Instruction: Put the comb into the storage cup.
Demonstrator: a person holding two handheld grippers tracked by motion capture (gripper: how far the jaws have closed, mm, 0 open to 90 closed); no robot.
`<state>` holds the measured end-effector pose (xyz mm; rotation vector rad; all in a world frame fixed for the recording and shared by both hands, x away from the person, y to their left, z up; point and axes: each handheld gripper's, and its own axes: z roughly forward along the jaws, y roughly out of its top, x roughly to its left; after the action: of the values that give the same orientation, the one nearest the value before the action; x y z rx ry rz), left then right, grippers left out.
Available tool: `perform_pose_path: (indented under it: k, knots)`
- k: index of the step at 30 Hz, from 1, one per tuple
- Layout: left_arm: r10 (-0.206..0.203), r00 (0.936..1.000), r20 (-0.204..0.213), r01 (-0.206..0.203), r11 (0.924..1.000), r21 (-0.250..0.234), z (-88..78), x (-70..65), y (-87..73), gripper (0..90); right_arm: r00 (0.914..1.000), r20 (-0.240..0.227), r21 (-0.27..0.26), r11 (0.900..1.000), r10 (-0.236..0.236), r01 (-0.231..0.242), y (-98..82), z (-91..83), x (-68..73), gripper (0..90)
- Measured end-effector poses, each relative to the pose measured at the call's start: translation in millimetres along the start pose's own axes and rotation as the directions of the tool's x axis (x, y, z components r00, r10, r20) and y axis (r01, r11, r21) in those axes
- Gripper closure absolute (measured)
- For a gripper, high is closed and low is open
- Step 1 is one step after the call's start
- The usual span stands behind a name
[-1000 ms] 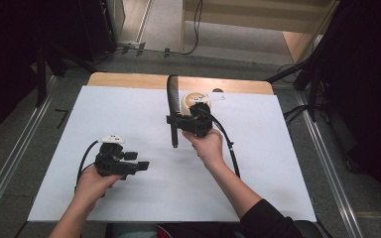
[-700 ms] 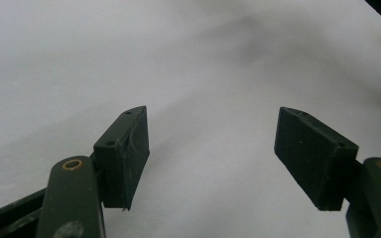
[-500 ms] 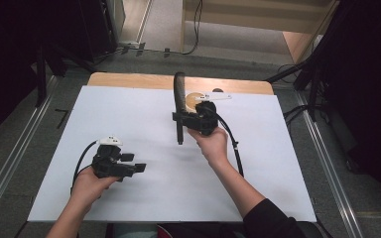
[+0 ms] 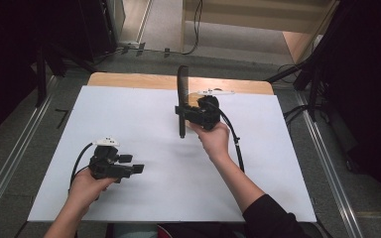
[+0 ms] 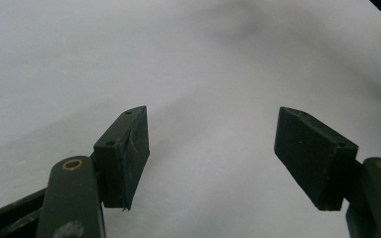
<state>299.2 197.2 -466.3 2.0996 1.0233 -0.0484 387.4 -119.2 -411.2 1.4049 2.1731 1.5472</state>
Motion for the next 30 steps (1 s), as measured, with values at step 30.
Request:
perform_pose_path:
  k: [30]
  knots:
    - [-0.011, 0.9999, -0.012, 0.011, 0.9998, 0.014, -4.0, 2.4, -5.0, 30.2, 0.9974, 0.072, -0.071, 0.997, 0.008, -0.003, 38.8, -16.2, -16.6, 70.0]
